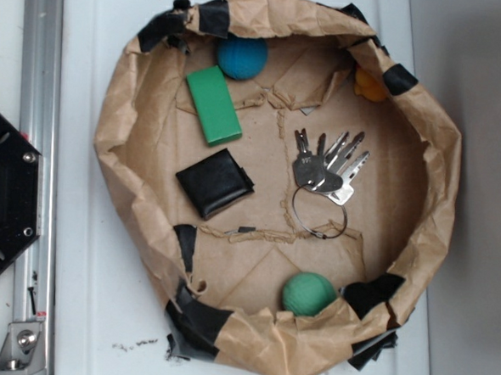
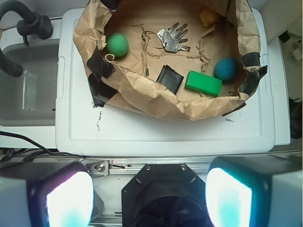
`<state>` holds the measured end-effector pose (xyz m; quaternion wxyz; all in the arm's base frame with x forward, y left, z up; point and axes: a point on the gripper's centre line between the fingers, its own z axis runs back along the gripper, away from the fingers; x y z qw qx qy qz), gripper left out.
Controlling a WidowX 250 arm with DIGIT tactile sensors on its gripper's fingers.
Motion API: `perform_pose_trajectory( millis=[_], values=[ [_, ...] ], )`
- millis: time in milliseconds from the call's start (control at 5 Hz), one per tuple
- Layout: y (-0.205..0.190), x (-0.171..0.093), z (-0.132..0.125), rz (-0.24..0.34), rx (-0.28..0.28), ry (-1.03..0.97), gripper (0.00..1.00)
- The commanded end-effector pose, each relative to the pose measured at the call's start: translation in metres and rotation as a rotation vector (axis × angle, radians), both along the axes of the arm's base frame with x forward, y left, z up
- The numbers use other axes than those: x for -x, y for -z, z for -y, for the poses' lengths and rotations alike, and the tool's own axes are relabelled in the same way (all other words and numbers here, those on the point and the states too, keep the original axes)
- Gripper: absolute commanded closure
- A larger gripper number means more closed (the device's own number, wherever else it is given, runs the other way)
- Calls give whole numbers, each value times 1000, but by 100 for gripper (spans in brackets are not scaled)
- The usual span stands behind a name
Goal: Grab the blue ball.
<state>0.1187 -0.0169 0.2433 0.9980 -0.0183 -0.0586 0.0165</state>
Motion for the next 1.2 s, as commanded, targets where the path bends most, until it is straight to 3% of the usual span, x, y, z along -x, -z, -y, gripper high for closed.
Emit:
perform_pose_trajectory(
  millis=[0,200,400,1000],
  values=[
    [0,0,0,0,0,0,0],
    [35,-38,-32,51,-136,-18,0],
    [68,-68,-47,-6,-139,-36,0],
    [124,-129,-86,-68,-106,-104,0]
  ],
)
